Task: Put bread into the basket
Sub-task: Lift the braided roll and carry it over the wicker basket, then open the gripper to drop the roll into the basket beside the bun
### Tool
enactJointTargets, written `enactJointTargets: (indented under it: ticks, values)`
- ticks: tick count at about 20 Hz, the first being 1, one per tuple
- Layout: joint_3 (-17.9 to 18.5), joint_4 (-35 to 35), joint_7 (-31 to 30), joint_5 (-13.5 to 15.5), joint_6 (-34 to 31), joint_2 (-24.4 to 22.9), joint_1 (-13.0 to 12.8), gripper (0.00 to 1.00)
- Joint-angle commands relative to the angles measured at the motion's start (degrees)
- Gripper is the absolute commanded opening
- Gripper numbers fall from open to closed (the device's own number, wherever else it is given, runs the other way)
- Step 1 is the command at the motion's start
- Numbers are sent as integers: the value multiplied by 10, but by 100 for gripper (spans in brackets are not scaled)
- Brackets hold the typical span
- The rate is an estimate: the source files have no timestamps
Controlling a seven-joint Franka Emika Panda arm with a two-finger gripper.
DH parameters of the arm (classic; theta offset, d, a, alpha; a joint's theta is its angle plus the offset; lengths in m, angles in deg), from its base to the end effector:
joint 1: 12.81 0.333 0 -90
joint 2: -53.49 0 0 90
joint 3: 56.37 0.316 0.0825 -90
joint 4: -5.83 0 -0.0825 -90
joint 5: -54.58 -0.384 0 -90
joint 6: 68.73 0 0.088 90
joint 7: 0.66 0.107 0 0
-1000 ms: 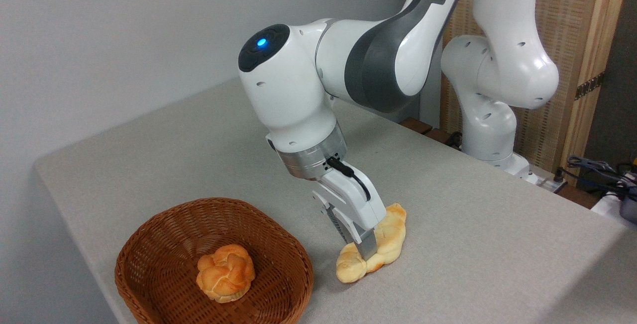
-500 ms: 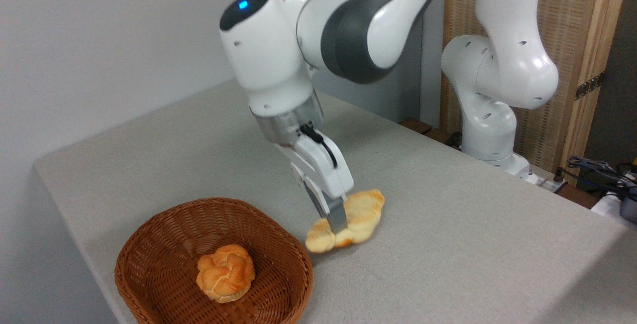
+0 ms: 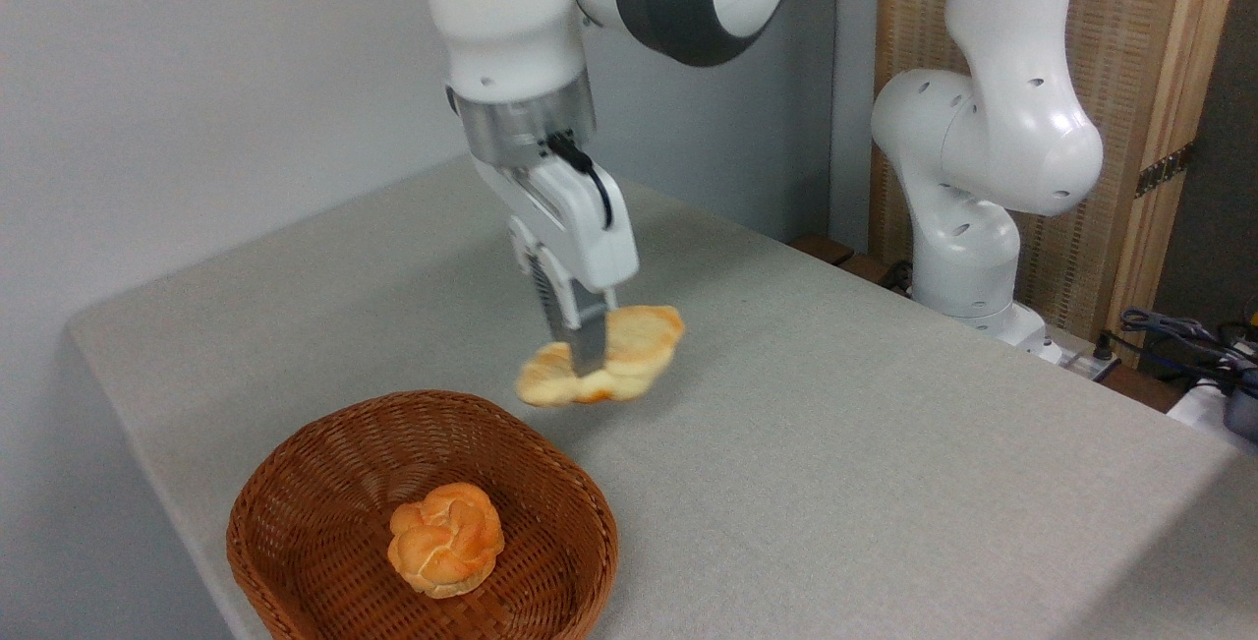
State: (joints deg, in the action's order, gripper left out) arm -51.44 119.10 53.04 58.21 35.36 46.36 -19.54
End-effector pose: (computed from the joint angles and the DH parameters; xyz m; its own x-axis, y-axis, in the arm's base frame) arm 0.5183 -0.0199 0.5192 0.5799 -0.8139 0.0358 -0.8138 -0.5767 0.0720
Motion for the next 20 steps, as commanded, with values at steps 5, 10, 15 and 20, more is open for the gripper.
enactJointTargets:
  ticks: [5,10,15,20]
  values:
    - [-16,-20,3,70,159,33,0,22]
    - [-14,-20,3,145,239,48,0,22]
    - [-13,-20,1,157,287,65,0,96]
    - [-14,-20,0,159,311,78,0,100]
